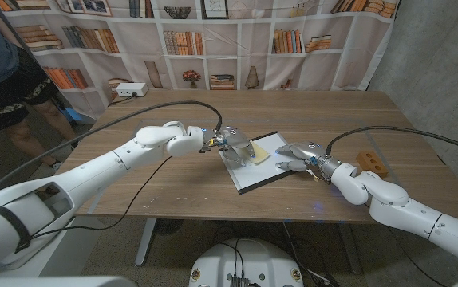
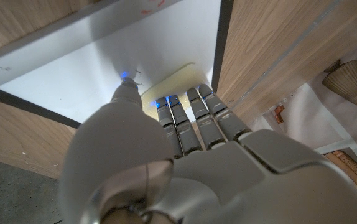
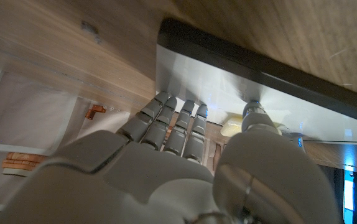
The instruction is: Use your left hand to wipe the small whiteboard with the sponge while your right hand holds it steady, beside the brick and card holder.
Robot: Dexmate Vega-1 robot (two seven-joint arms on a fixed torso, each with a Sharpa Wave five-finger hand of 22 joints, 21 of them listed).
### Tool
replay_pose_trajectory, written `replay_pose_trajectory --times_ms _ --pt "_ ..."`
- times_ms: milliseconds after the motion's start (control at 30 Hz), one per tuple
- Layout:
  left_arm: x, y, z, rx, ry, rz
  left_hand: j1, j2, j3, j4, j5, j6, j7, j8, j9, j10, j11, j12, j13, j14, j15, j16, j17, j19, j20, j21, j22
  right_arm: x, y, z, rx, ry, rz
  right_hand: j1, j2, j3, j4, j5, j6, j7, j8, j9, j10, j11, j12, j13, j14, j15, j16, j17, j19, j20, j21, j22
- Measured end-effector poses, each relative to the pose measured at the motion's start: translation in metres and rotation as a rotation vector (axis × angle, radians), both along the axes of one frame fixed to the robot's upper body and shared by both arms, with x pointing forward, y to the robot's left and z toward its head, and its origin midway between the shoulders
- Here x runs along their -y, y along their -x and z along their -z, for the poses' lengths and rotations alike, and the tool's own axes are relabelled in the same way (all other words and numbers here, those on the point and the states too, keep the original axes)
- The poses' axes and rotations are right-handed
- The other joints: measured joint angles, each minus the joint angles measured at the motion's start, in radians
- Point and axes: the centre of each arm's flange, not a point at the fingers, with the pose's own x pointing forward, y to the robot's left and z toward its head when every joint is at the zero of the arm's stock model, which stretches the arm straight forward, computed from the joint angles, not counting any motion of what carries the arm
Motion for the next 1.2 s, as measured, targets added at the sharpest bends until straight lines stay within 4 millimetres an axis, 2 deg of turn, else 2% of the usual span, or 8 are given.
replay_pose_trajectory --times_ms 333,400,1200 --pt "-0.009 0.003 -0.002 -0.004 0.005 -0.039 0.008 0.008 0.003 -0.003 0.0 -0.002 -0.002 0.0 0.0 -0.001 -0.001 0.0 0.0 0.0 0.0 0.0 0.0 -0.005 0.006 -0.007 0.0 0.001 -0.003 -0.001 -0.004 0.005 -0.002 0.0 0.0 0.0 0.0 0.0 0.0 0.0 0.0 0.0 0.0 0.0 0.0 0.003 0.001 -0.001 0.0 0.0 0.0 0.0 0.0 0.001" --pt "-0.012 0.01 -0.002 0.001 0.006 -0.039 0.008 0.008 0.006 -0.006 0.0 -0.002 -0.002 0.0 0.0 -0.001 -0.001 0.0 0.0 0.0 0.0 0.0 0.0 -0.005 0.006 -0.007 0.0 0.0 -0.003 -0.001 -0.006 0.009 -0.011 0.0 0.0 0.0 0.0 0.0 0.0 0.0 0.0 0.001 0.0 0.0 0.0 0.002 0.001 -0.001 0.0 0.0 0.0 0.0 0.0 0.001" --pt "-0.01 0.019 -0.003 -0.024 0.023 -0.032 0.011 0.011 0.011 -0.011 0.0 -0.002 -0.002 0.0 0.0 -0.001 -0.001 0.0 0.001 0.0 0.0 0.0 0.0 -0.005 0.005 -0.007 0.0 0.004 -0.003 -0.004 0.005 -0.008 -0.021 0.0 0.0 0.0 0.0 0.0 0.0 0.0 0.0 0.0 0.004 0.004 -0.007 -0.001 0.001 -0.001 0.0 0.0 0.0 0.0 -0.002 -0.001"
